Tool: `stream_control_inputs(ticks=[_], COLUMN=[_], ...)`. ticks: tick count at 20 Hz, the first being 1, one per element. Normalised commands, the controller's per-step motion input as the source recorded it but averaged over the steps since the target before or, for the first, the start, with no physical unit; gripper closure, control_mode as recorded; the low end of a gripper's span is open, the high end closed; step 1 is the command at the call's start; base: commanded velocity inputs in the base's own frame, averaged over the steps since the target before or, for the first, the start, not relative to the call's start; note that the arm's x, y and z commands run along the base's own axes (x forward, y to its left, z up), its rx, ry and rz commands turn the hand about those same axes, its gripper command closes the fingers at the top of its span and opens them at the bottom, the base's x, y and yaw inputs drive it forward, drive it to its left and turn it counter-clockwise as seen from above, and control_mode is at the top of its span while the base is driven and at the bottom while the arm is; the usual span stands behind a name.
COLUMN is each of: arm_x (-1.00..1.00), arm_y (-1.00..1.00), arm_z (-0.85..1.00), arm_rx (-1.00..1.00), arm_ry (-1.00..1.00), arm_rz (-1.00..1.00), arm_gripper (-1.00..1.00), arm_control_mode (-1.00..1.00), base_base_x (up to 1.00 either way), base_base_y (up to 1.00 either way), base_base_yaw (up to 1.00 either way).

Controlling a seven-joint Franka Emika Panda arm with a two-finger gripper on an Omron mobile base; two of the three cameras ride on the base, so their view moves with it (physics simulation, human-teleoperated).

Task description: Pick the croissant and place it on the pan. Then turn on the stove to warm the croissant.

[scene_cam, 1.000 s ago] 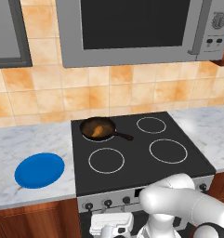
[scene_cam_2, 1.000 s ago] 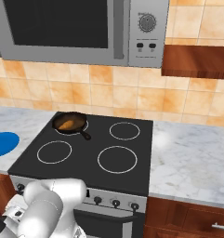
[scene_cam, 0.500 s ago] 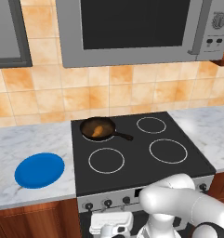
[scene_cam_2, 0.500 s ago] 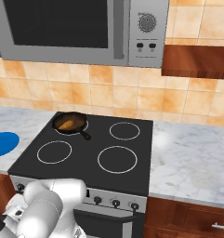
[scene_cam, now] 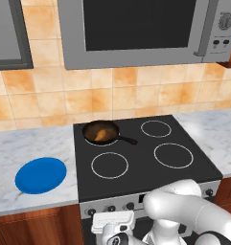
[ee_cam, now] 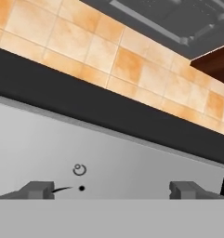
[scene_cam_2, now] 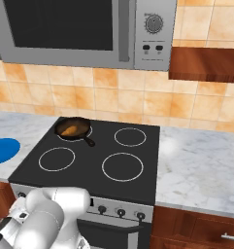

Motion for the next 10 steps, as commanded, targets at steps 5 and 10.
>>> stream_control_inputs(ticks=[5, 10], arm_x=[0.18, 0.02], arm_y=[0.02, 0.00], arm_z=[-0.08, -0.17], arm_rx=[0.00, 0.00], arm_ry=[0.00, 0.00], arm_rz=[0.00, 0.00], arm_gripper=[-1.00, -1.00], arm_control_mode=[-1.00, -1.00], base_base_x=[0.00, 0.00], base_base_y=[0.00, 0.00], base_base_yaw=[0.00, 0.00])
